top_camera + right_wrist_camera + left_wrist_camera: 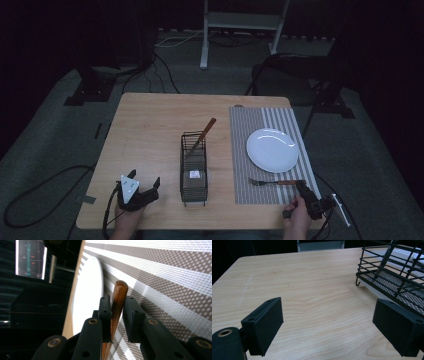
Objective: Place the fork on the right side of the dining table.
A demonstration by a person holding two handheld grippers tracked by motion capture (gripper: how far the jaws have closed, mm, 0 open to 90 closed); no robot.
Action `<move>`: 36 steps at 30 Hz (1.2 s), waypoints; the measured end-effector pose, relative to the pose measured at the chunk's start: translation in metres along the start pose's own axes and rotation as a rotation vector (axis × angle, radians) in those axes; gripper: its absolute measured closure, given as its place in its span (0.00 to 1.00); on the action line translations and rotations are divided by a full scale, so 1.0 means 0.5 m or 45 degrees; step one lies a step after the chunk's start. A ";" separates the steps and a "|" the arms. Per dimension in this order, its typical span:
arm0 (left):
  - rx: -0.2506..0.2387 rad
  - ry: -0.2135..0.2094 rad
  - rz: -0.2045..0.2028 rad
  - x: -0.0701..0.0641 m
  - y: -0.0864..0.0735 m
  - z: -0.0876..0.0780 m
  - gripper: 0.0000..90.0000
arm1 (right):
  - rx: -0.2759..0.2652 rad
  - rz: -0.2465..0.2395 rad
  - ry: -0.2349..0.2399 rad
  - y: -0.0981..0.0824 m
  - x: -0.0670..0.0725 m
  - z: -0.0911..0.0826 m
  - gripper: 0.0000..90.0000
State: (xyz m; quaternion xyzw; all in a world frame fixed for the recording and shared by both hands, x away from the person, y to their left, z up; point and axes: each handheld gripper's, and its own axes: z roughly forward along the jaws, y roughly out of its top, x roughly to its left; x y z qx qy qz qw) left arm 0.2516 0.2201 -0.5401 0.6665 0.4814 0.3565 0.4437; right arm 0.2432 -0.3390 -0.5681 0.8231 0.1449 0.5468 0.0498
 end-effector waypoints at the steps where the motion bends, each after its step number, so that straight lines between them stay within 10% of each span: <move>1: -0.004 0.003 0.002 -0.001 0.000 0.000 0.11 | 0.000 -0.012 -0.019 0.001 0.001 0.001 0.84; 9: -0.005 0.000 0.000 0.000 0.000 0.000 0.11 | -0.007 -0.077 -0.091 0.001 0.008 0.006 0.80; 27: -0.010 -0.012 0.008 -0.001 -0.001 -0.001 0.11 | -0.040 -0.533 -0.443 -0.002 0.068 0.009 0.44; 36: -0.005 -0.013 0.002 0.000 0.000 0.000 0.11 | -0.002 -0.692 -0.352 -0.003 0.086 0.000 0.23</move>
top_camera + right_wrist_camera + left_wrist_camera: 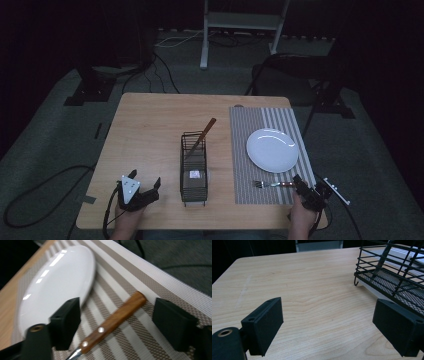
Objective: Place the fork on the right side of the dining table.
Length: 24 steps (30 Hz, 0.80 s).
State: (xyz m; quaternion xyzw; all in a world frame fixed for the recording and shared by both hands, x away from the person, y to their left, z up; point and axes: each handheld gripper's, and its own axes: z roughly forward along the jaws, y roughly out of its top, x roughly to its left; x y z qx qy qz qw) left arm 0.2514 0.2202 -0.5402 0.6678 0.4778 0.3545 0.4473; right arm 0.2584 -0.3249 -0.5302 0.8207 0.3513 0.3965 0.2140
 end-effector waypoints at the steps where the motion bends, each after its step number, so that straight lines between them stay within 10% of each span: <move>1: 0.000 0.000 0.000 0.000 0.000 0.000 0.11 | -0.005 -0.021 0.014 0.000 0.004 -0.005 0.23; 13: 0.014 0.013 0.013 -0.001 0.001 0.000 0.11 | -0.033 -0.507 0.138 -0.024 0.127 -0.053 0.14; 24: 0.021 0.007 0.003 0.000 0.001 0.003 0.11 | -0.030 -0.613 0.295 -0.054 0.257 -0.065 0.14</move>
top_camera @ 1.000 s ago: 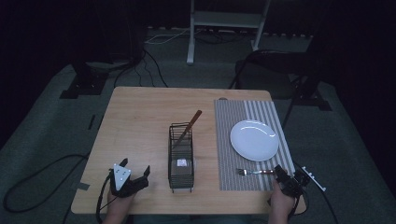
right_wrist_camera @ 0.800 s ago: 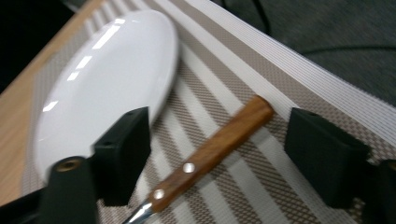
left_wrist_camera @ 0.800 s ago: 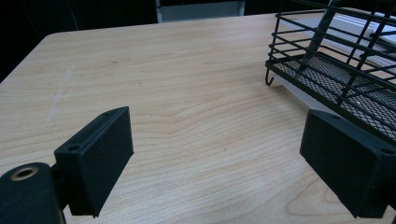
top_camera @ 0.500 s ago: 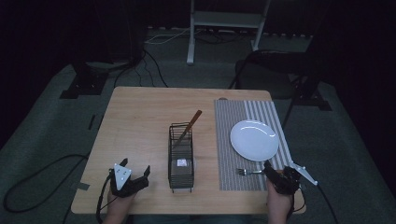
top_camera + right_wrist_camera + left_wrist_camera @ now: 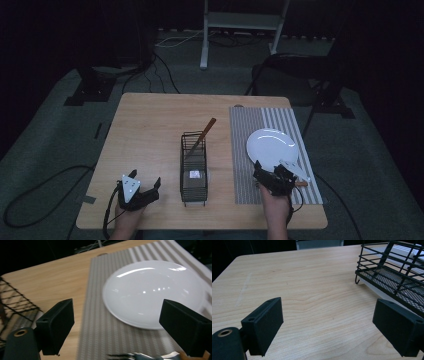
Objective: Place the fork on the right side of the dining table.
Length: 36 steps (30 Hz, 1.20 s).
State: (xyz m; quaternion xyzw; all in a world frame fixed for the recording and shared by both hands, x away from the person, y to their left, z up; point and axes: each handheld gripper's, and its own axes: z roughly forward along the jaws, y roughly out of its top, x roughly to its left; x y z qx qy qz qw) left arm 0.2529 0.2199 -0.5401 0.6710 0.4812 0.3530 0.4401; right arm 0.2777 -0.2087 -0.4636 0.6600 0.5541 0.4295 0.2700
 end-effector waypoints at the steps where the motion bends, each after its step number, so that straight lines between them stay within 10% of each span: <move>1: 0.001 0.001 0.000 0.000 0.000 0.000 0.11 | -0.008 0.001 0.034 0.006 0.011 0.003 0.14; 22: -0.001 0.002 0.007 -0.002 0.000 -0.001 0.11 | -0.225 0.063 0.436 0.091 0.176 0.099 0.17; 36: -0.005 0.000 0.005 -0.002 -0.001 -0.001 0.11 | -0.220 -0.111 0.591 0.104 0.214 0.181 0.43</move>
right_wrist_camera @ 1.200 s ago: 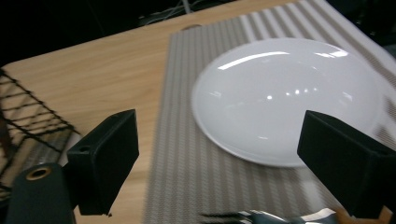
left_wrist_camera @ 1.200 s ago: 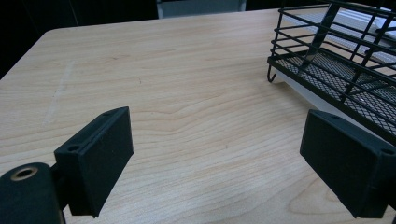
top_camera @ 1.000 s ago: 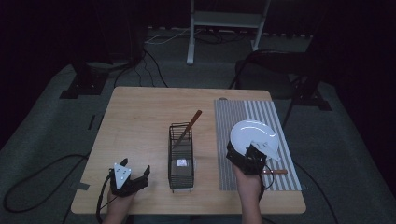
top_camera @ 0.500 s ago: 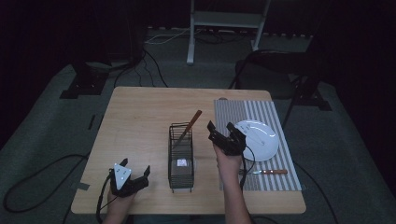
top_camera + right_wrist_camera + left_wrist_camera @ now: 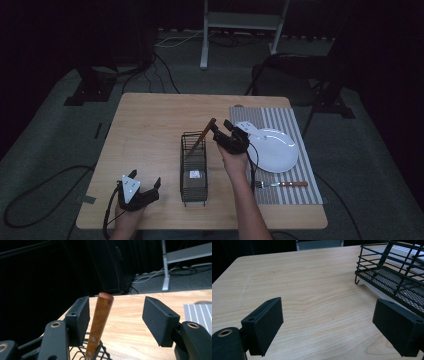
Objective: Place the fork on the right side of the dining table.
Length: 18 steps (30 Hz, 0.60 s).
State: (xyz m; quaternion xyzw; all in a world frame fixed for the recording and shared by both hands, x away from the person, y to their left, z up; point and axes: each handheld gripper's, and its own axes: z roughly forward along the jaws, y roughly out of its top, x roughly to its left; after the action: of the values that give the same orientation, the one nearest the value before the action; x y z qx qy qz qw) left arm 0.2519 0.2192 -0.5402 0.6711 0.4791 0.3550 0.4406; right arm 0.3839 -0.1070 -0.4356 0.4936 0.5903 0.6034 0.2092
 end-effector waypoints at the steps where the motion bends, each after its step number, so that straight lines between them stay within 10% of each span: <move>1: -0.001 0.002 0.003 0.000 0.000 0.000 0.11 | 0.009 -0.011 0.016 0.002 -0.002 0.005 0.45; 18: 0.001 0.000 0.002 0.000 0.000 0.000 0.11 | 0.061 0.024 0.240 -0.014 -0.021 0.047 0.78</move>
State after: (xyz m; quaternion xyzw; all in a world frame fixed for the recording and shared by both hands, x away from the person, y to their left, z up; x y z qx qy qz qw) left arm 0.2521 0.2190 -0.5402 0.6716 0.4788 0.3550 0.4401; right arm 0.4059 -0.1023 -0.4498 0.4450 0.6171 0.6347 0.1351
